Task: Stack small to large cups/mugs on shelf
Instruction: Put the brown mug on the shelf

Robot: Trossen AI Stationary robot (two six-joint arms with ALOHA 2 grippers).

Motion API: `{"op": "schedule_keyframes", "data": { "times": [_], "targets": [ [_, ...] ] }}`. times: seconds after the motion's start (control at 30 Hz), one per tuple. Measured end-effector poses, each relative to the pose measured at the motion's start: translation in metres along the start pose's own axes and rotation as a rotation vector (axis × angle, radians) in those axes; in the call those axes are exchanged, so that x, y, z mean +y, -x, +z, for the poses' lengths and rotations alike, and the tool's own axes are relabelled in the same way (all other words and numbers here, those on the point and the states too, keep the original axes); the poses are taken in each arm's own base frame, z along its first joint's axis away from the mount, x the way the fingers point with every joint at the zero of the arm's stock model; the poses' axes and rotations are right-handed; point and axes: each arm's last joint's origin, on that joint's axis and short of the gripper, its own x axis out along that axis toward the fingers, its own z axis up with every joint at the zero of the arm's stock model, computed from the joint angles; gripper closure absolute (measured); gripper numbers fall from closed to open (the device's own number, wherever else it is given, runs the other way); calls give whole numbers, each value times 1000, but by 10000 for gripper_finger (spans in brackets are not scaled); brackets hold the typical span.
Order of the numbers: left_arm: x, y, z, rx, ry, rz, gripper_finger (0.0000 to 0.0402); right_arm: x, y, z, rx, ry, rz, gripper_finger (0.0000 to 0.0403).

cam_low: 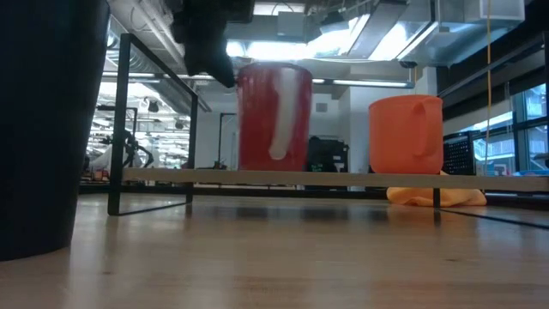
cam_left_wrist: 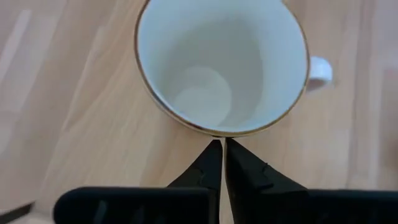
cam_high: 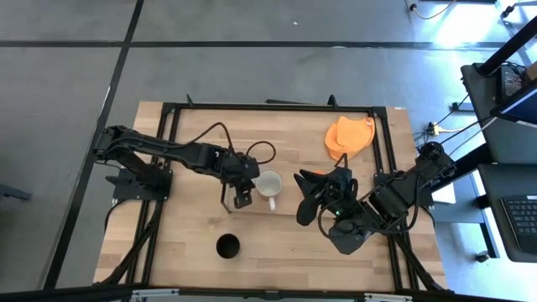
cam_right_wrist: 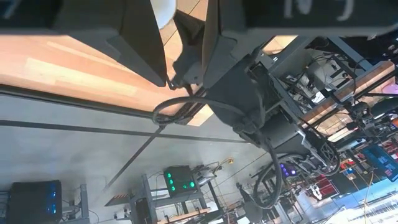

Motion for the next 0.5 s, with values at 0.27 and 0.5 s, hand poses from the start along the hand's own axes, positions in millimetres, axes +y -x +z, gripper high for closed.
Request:
{"op": "schedule_keyframes", "data": {
  "times": [0.27,0.5],
  "targets": [
    [-2,-15,3,2,-3,-21,390,-1,0,0,1,7,-3,297],
    [2,-28,5,22,7,-19,390,-1,0,-1,14,11,-1,297]
  ]
}}
